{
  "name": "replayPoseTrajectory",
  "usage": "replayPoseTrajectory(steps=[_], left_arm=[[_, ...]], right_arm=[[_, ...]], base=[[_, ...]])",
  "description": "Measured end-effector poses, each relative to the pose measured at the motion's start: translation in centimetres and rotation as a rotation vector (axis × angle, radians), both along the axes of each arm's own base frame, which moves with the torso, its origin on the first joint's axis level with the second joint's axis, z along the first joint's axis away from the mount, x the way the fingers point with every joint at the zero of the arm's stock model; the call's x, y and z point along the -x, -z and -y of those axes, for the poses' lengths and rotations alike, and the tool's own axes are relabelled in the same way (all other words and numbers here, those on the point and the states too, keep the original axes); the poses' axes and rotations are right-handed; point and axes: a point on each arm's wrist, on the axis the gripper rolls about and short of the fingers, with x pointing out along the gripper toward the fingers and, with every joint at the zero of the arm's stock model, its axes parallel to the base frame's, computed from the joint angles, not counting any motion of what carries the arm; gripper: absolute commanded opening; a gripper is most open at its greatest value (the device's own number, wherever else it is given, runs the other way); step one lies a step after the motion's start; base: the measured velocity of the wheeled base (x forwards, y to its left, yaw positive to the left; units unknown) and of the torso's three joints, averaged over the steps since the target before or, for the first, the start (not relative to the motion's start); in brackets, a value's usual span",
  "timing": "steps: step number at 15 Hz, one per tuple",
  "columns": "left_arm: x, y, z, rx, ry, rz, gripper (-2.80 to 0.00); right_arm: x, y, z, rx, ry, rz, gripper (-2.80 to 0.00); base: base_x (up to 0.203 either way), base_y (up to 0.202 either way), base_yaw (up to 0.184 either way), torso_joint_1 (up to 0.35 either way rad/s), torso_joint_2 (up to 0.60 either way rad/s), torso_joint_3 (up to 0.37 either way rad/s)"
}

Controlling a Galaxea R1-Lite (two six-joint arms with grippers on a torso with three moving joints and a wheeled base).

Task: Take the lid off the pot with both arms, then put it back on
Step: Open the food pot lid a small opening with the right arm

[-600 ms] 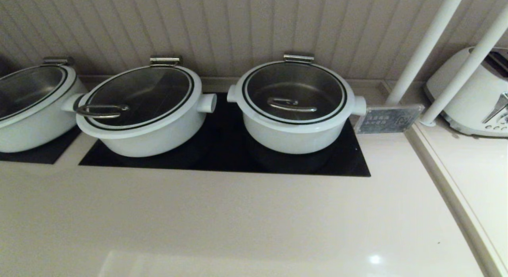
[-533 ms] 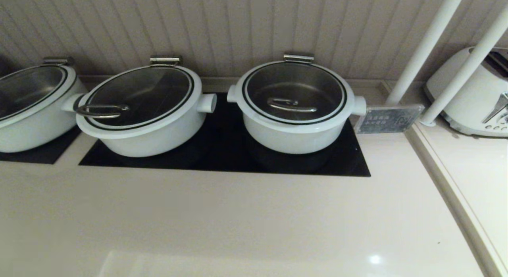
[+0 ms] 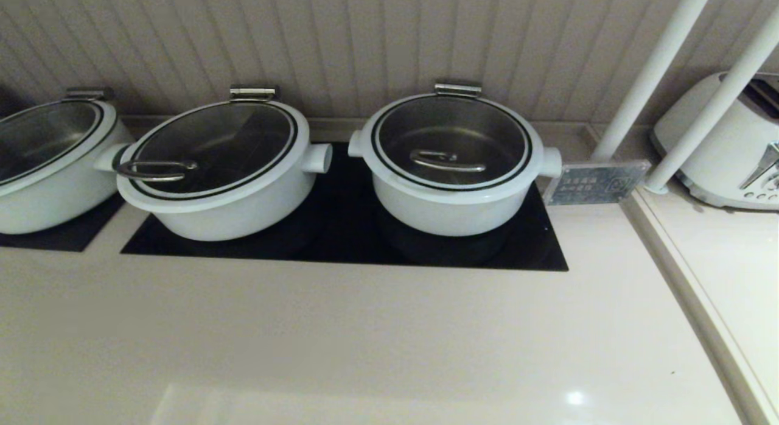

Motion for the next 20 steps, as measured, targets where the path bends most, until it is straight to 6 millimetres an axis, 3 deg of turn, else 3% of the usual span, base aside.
replayPoseTrajectory(steps=[5, 9, 12, 16, 20], left_arm=[[0.0, 0.0, 0.0, 0.0, 0.0, 0.0, -2.8], [0.0, 0.0, 0.0, 0.0, 0.0, 0.0, -2.8], [0.0, 0.0, 0.0, 0.0, 0.0, 0.0, -2.8], [0.0, 0.0, 0.0, 0.0, 0.0, 0.0, -2.8], [0.0, 0.0, 0.0, 0.0, 0.0, 0.0, -2.8]], right_arm=[[0.5, -1.4, 0.0, -0.001, -0.022, 0.046, -2.8], [1.3, -4.5, -0.1, 0.0, -0.05, 0.066, -2.8], [0.5, -7.4, -0.1, -0.001, -0.082, 0.072, -2.8], [-3.6, -11.8, -0.3, -0.005, -0.157, 0.096, -2.8], [-9.9, -15.6, -1.3, 0.001, -0.353, 0.139, -2.8]], base=[[0.0, 0.0, 0.0, 0.0, 0.0, 0.0], [0.0, 0.0, 0.0, 0.0, 0.0, 0.0], [0.0, 0.0, 0.0, 0.0, 0.0, 0.0], [0.0, 0.0, 0.0, 0.0, 0.0, 0.0], [0.0, 0.0, 0.0, 0.0, 0.0, 0.0]])
